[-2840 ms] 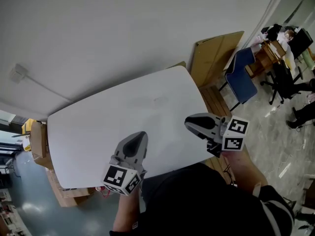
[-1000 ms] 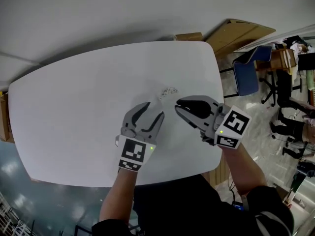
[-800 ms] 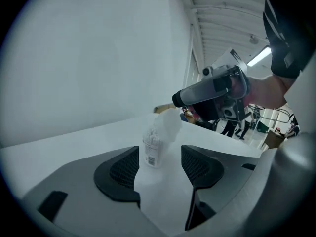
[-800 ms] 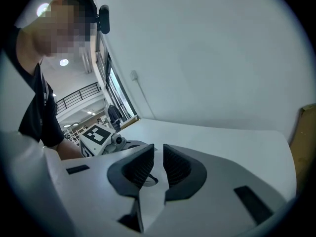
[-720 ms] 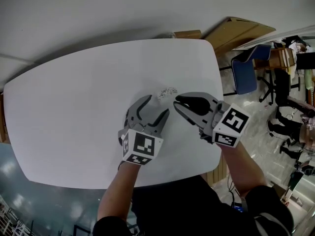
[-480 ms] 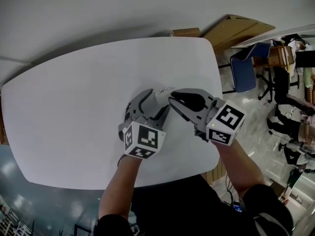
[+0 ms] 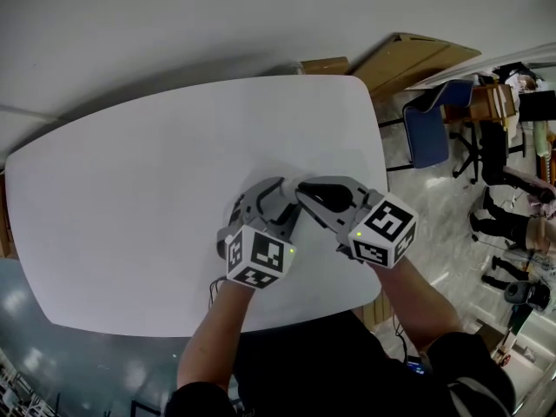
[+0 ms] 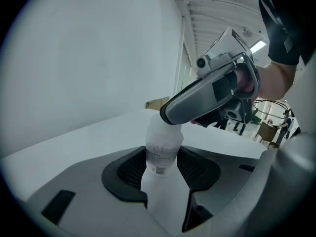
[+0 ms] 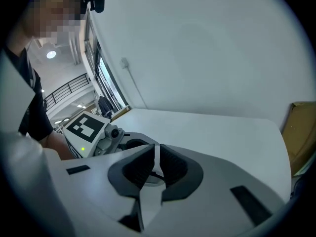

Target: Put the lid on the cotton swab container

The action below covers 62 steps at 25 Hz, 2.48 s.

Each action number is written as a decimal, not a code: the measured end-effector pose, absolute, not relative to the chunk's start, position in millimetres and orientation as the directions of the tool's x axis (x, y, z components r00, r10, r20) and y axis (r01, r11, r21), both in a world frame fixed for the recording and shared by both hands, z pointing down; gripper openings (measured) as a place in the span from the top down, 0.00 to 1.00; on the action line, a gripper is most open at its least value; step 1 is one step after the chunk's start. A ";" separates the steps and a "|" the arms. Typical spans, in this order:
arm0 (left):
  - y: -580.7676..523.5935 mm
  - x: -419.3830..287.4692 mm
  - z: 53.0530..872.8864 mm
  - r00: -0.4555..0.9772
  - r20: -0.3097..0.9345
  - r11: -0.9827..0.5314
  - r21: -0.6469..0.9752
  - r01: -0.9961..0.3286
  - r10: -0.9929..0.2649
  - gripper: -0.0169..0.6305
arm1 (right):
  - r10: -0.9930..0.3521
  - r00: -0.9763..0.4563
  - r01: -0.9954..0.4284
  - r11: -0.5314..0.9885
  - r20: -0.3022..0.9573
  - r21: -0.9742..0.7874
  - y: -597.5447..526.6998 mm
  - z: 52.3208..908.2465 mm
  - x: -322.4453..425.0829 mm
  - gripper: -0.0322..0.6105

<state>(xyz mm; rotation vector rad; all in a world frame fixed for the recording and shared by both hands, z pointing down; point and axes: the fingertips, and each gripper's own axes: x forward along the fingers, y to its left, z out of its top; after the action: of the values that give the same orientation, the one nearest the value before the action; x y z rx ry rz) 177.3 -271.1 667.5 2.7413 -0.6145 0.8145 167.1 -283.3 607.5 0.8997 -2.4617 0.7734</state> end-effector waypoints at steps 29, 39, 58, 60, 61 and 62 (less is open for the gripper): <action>-248.6 171.0 651.8 0.736 0.579 -0.861 0.108 -0.497 -0.352 0.66 | -0.369 -0.602 -0.689 0.688 0.708 -0.227 -273.7 622.4 166.7 0.93; -224.7 122.3 574.5 0.726 0.537 -0.792 0.163 -0.588 -0.429 0.66 | -0.395 -0.579 -0.737 0.627 0.713 -0.252 -284.4 634.0 172.0 0.93; -158.9 38.1 413.1 0.732 0.268 -0.678 0.275 -0.682 -0.627 0.75 | -0.512 -0.805 -0.593 0.687 0.299 -0.421 -201.1 450.6 196.2 0.92; -156.2 28.8 399.9 0.738 0.267 -0.700 0.236 -0.674 -0.620 0.76 | -0.539 -0.802 -0.595 0.687 0.257 -0.417 -185.6 428.2 190.8 0.92; -154.2 24.1 393.8 0.740 0.266 -0.708 0.221 -0.670 -0.617 0.76 | -0.551 -0.801 -0.595 0.688 0.234 -0.416 -178.7 416.8 186.1 0.92; -151.5 20.1 387.7 0.745 0.262 -0.716 0.213 -0.664 -0.613 0.76 | -0.562 -0.800 -0.594 0.691 0.211 -0.413 -172.1 404.8 180.4 0.92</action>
<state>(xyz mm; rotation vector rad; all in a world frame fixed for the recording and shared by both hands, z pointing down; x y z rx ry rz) 20.1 -151.5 387.7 2.6525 -0.9956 0.2492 180.4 -172.1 404.8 0.9671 -2.8258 0.7268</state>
